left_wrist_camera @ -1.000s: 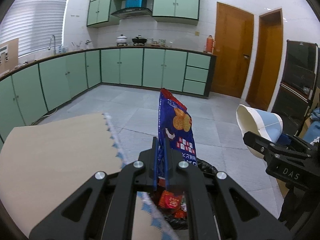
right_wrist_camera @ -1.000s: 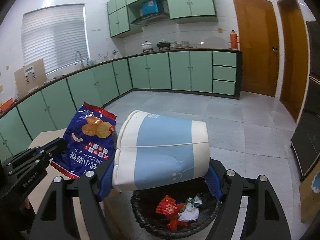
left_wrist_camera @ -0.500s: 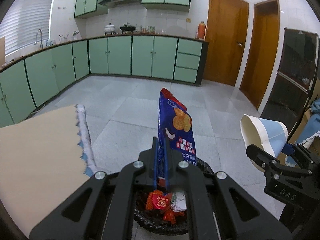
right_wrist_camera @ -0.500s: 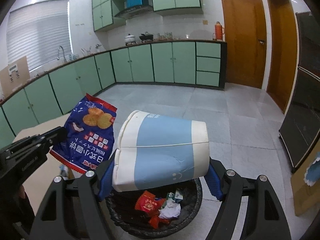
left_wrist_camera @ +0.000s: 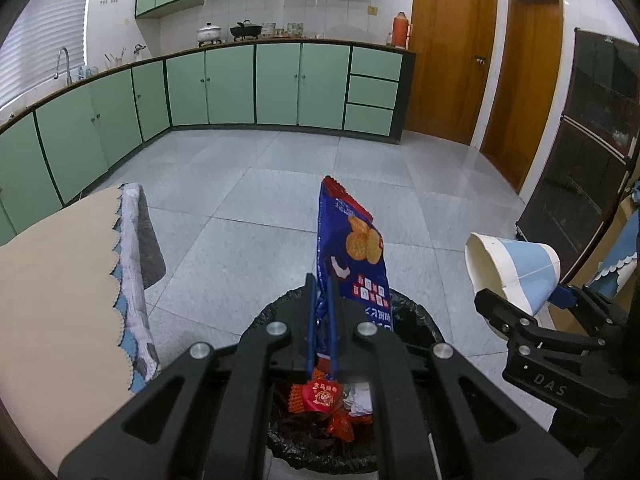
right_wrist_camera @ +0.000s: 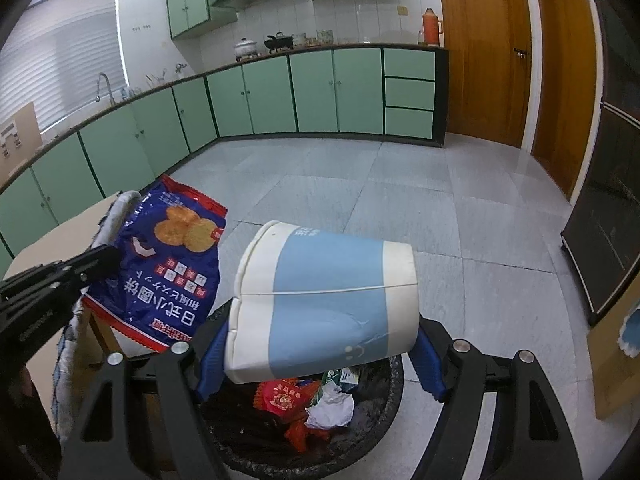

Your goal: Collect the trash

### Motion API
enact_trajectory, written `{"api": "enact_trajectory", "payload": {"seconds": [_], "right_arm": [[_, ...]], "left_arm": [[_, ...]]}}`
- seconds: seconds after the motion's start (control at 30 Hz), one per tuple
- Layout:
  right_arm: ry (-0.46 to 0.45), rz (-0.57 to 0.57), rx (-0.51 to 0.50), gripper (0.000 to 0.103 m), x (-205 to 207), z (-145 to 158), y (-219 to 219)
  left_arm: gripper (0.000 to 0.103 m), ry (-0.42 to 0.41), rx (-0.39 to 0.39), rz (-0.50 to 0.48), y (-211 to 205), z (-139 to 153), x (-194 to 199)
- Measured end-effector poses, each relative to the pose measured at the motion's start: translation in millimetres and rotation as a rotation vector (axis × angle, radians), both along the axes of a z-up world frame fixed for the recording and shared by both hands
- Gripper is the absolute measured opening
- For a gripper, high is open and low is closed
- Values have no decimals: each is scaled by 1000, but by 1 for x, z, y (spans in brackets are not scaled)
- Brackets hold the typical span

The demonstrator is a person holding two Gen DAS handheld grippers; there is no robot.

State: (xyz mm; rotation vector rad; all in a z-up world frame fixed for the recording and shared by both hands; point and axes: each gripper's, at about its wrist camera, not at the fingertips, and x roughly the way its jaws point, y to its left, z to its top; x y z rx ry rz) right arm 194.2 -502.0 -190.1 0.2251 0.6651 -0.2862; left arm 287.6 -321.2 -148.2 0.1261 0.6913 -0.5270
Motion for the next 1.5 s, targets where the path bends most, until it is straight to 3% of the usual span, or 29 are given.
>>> {"api": "enact_trajectory", "payload": {"seconds": [0.13,0.2,0.27,0.37,0.57,0.83,0.9,1.2,1.5], "right_arm": [[-5,0,-12,76,3,2,1],[-8,-1,-20,78,5,3,1],[-11,-3,-22,80,5,4,1],[-17,-11,-25,84,4,6,1],[-49,-23,-38,96,0,16,1],[-74,-16,-48,97,-9,30,7],[-77,-12,-47,97,-11,34,7],[-108,3,-40,97,-28,55,22],[-102,10,-21,97,-52,69,47]], "left_arm": [[9,2,-4,6,-2,0,2],[23,5,-6,10,-1,-1,3],[30,0,-10,16,-1,-1,3],[31,-3,-11,18,1,1,3],[44,-34,-30,28,8,13,1],[59,-68,-44,36,17,28,-5],[67,-76,-46,38,20,30,-9],[81,-113,-60,66,44,46,-30],[86,-135,-63,106,78,67,-56]]}}
